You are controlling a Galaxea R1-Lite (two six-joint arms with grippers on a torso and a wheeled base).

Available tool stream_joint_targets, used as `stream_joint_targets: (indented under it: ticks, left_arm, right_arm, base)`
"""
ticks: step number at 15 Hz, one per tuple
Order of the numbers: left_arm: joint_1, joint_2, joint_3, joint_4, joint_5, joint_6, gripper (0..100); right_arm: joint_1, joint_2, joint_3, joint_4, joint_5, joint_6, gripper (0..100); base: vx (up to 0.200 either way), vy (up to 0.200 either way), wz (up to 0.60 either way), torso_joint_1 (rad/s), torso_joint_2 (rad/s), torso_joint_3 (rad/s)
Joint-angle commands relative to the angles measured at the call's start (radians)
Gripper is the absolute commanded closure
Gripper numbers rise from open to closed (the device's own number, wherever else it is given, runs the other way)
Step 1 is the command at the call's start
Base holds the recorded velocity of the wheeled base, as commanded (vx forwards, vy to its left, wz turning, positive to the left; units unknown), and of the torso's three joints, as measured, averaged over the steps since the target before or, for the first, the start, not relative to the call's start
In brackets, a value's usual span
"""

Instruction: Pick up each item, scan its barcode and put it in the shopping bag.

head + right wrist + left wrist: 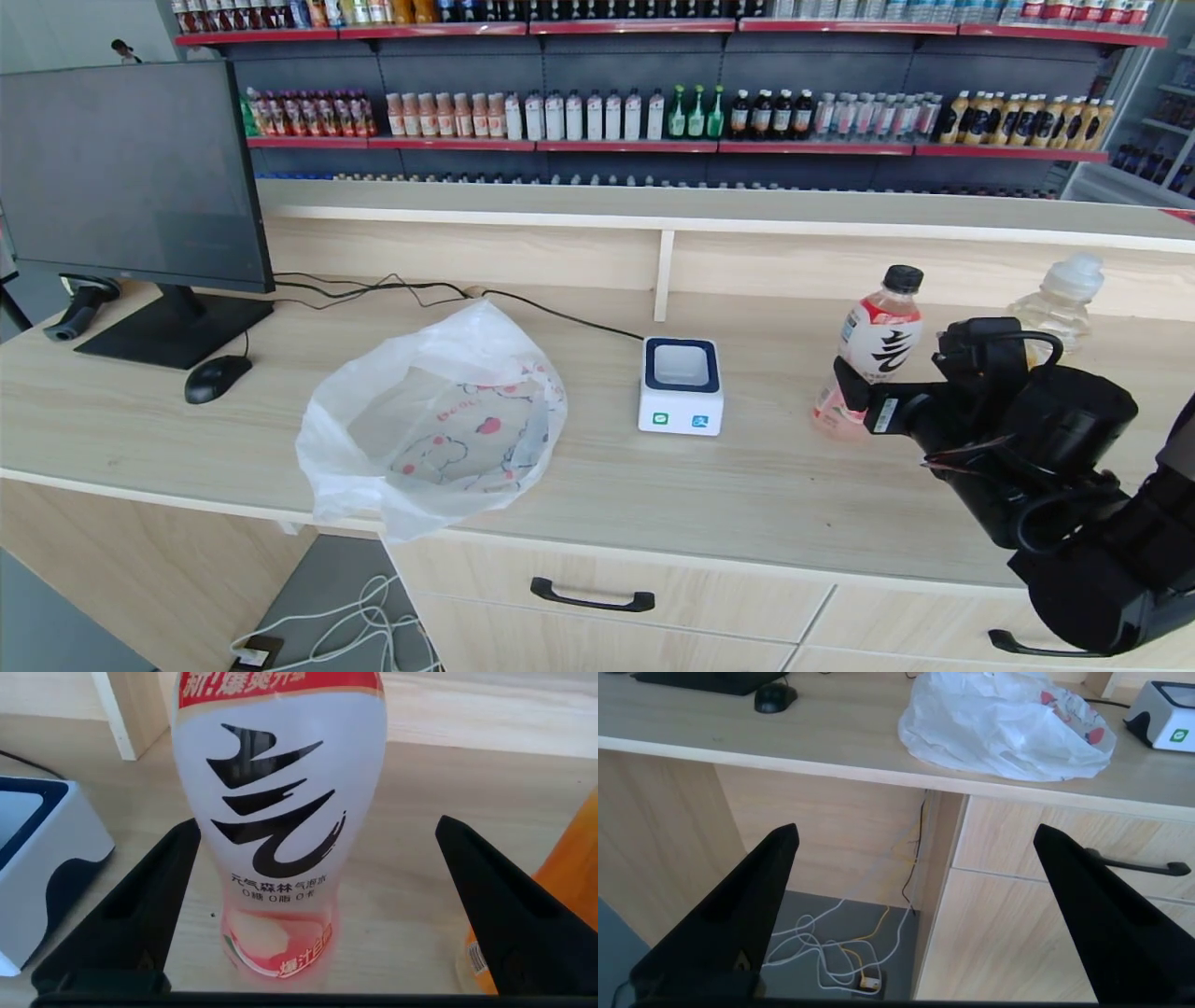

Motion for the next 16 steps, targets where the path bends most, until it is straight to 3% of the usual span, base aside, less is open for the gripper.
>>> stream_joint_targets:
  ticks: [1,16]
  left_arm:
    - [0.000,0.001,0.000,0.000,0.001,0.002,0]
    - [0.000,0.000,0.000,0.000,0.001,0.003,0]
  right_arm:
    - [-0.001,0.034,-0.022,-0.001,0.000,-0.003,0]
    - [0.013,0.112,-0.117,-0.001,-0.003,0.032,0]
  base:
    - [0.000,0.000,0.00,0.000,0.00,0.000]
    - [0.000,0.000,0.00,0.000,0.00,0.000]
